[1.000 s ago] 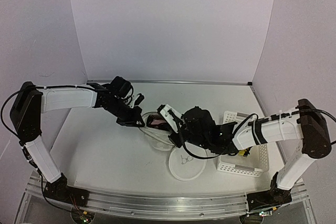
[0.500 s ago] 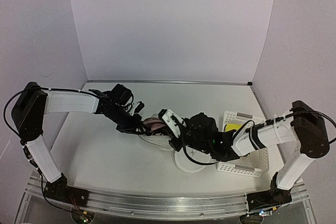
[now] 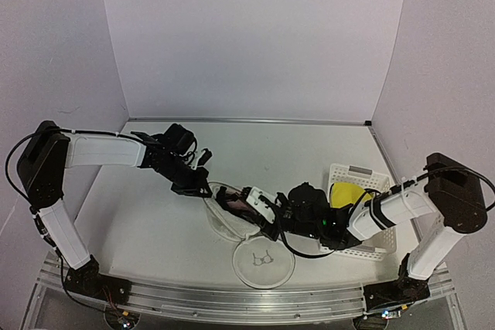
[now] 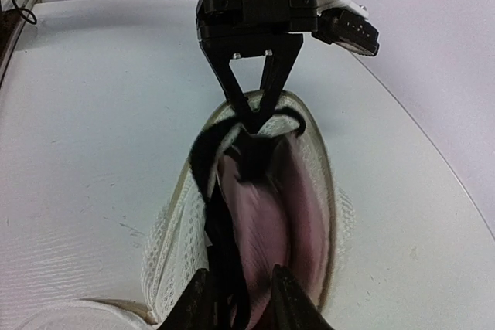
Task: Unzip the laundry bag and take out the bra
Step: Adjust the bra in the laundry bag, then pick up the bra from the laundry bag.
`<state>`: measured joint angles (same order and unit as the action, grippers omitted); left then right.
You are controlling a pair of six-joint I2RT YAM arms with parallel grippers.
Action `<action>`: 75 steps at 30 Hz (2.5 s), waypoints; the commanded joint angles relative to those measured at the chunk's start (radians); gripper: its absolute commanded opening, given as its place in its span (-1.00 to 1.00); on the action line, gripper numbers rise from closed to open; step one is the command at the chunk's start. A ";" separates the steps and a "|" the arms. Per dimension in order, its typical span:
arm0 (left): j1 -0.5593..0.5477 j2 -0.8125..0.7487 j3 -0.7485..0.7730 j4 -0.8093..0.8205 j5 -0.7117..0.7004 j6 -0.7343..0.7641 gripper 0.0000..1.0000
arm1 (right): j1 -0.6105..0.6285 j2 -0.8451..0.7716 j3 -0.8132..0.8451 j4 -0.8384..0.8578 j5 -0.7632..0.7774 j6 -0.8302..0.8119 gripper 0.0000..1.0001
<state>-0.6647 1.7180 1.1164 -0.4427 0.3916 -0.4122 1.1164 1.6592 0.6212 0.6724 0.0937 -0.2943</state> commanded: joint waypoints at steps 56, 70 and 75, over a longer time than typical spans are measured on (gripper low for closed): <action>0.005 -0.042 -0.009 0.045 -0.014 0.029 -1.00 | -0.190 0.180 0.425 -0.385 -0.338 -0.039 0.17; 0.005 -0.042 -0.009 0.045 -0.015 0.029 -1.00 | -0.191 0.169 0.438 -0.381 -0.335 -0.048 0.19; 0.005 -0.046 -0.015 0.045 -0.016 0.029 -1.00 | -0.191 0.189 0.443 -0.373 -0.292 -0.054 0.19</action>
<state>-0.6640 1.7157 1.0988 -0.4187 0.3714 -0.3927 0.9268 1.8538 1.0145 0.2653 -0.2386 -0.3408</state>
